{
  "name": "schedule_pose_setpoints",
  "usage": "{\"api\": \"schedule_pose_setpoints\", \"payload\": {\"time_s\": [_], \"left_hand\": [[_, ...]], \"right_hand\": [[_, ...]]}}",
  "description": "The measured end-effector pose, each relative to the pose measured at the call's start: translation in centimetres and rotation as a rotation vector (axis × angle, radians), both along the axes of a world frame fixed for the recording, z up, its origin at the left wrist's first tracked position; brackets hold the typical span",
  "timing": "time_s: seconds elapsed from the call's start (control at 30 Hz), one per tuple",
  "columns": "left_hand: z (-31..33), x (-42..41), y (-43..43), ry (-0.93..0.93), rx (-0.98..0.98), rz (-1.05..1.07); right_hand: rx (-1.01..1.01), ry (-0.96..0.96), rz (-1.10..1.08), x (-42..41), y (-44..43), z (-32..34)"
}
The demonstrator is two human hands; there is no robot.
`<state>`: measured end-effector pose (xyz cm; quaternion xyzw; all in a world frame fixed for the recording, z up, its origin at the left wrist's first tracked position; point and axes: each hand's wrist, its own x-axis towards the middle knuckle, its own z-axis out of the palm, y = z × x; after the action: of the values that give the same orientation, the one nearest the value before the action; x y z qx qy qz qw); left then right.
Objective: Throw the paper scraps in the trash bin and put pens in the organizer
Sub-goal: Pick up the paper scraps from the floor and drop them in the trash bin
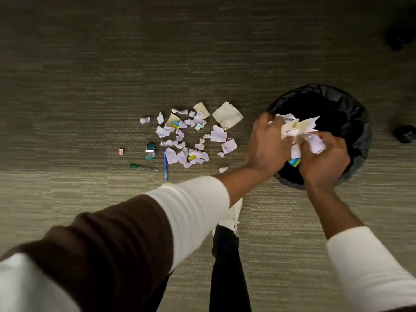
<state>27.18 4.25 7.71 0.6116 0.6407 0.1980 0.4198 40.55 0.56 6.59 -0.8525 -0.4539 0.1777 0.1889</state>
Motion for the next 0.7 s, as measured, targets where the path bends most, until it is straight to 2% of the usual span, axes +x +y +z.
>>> {"api": "schedule_pose_setpoints", "payload": {"time_s": [0.1,0.27,0.37,0.47,0.6,0.7], "left_hand": [[-0.5,2.2,0.7,-0.028,-0.075,-0.025],[-1.4,2.8,1.0,0.052,-0.115,-0.168],[-1.6,1.2,0.6,0.044,-0.097,-0.180],[-1.9,-1.8,-0.1,0.019,-0.063,-0.113],[-3.2,-7.7,-1.4,0.076,-0.047,0.094],[-5.2,-13.3,-2.6,0.181,-0.126,0.235]], "right_hand": [[-0.110,0.021,0.012,1.4,0.7,-1.1],[-0.213,0.007,-0.050,1.9,1.6,-1.8],[-0.176,0.000,-0.088,0.9,1.2,-1.5],[-0.065,0.012,-0.018,-1.3,0.6,-0.9],[0.063,0.119,0.198,-6.2,-0.4,-1.3],[-0.077,0.230,0.388,-10.7,-0.6,-2.7]]}}
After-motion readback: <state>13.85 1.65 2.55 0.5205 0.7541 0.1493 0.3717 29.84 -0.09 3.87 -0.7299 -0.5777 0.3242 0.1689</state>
